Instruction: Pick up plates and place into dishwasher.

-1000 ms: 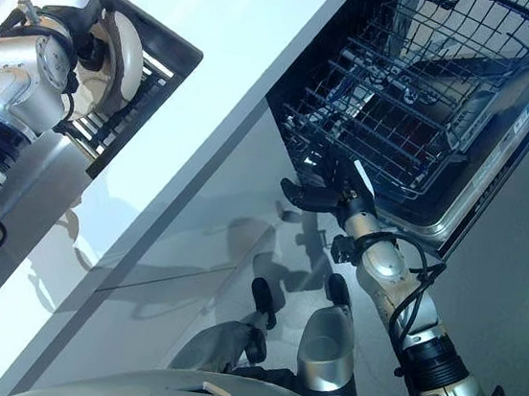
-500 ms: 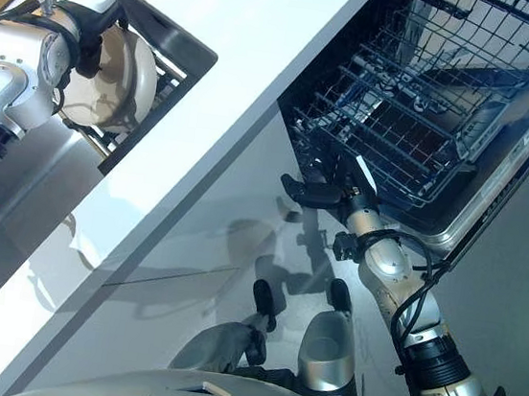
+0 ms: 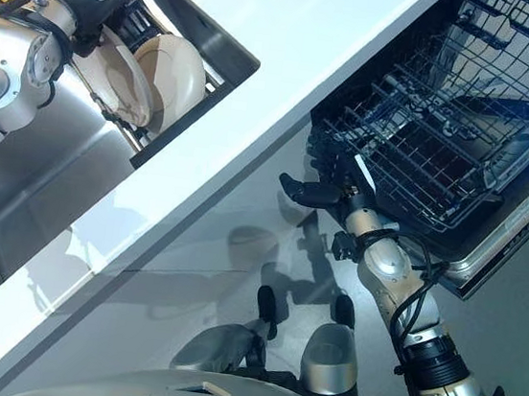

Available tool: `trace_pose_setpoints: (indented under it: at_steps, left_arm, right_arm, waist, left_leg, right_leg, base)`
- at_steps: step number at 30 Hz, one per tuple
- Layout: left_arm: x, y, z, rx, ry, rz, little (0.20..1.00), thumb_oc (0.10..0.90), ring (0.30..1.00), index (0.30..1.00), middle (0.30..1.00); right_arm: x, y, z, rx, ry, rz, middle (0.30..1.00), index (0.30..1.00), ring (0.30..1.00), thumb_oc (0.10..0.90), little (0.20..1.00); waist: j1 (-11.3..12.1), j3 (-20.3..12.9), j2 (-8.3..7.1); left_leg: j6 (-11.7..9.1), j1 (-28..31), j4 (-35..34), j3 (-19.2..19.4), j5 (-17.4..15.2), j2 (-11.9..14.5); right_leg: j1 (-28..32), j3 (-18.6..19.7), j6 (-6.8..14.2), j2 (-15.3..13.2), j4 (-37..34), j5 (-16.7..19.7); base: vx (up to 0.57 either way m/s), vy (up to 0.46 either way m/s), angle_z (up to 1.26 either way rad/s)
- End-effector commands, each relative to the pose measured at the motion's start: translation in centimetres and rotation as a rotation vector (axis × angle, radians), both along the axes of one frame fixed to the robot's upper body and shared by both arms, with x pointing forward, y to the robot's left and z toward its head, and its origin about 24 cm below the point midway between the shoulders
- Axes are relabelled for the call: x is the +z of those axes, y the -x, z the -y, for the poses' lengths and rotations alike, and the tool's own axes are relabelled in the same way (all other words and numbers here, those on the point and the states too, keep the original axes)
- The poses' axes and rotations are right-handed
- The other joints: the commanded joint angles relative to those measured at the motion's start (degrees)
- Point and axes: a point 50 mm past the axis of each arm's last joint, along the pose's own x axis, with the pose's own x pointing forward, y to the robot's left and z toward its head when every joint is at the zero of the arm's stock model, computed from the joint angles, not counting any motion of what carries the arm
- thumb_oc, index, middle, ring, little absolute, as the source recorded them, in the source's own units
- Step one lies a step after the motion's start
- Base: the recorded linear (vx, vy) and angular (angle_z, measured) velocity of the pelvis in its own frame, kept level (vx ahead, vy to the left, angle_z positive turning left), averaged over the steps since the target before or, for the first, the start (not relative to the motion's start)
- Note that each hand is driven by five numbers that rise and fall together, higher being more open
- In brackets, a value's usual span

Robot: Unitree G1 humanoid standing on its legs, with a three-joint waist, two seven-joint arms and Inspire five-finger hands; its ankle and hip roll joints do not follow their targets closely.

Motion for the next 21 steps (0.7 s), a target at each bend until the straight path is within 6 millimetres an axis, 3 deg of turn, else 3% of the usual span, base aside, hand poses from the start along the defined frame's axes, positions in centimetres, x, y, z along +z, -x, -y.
trace_pose_setpoints:
  at_steps: [1, 10, 18, 21]
  left_arm:
    - [0.6, 1.6, -5.2, 0.172, -0.007, 0.067, 0.200, 0.100, 0.300, 0.300, 0.300]
    - [1.3, 2.2, -5.4, 0.084, 0.039, 0.231, 0.200, 0.100, 0.300, 0.300, 0.300]
    - [3.3, 4.1, -4.1, -0.151, 0.181, 0.526, 0.200, 0.100, 0.300, 0.300, 0.300]
    - [3.8, 5.0, -3.6, -0.206, 0.212, 0.578, 0.200, 0.100, 0.300, 0.300, 0.300]
  right_arm:
    - [3.7, 0.7, -1.3, 0.071, -0.094, 0.209, 0.900, 0.900, 0.900, 0.800, 0.900]
    - [5.2, 0.4, -1.3, 0.071, -0.094, 0.305, 0.900, 0.900, 0.900, 0.800, 0.900]
    - [11.4, 0.8, 0.3, -0.153, 0.005, 0.755, 0.900, 0.900, 0.900, 0.800, 0.900]
    - [12.7, 1.3, 0.9, -0.219, 0.029, 0.867, 0.900, 0.900, 0.900, 0.800, 0.900]
  waist:
    - [1.1, -11.4, -3.14]
    - [1.8, -12.6, -4.39]
    - [3.4, -14.6, -5.63]
    - [3.7, -15.2, -5.85]
  left_leg:
    - [1.3, -1.7, 4.4, -0.3, -7.1, -7.3]
    - [1.5, -0.3, 3.6, -0.2, -7.5, -6.8]
    - [1.4, 0.3, 2.6, 0.2, -7.5, -5.8]
    - [1.5, 0.7, 2.1, 0.3, -7.6, -5.6]
  right_leg:
    - [-4.0, 0.7, 0.0, 4.0, 2.1, -0.5]
    - [-2.8, 0.7, 0.1, 4.5, 1.4, -0.5]
    - [-2.3, 0.8, -0.1, 5.5, 1.2, -0.4]
    - [-2.1, 0.9, 0.0, 5.6, 1.4, -0.7]
  base:
    - [-0.02, 0.005, 0.05]
    - [-0.02, -0.004, 0.00]
    - [-0.08, -0.013, -0.01]
    - [-0.07, -0.011, 0.00]
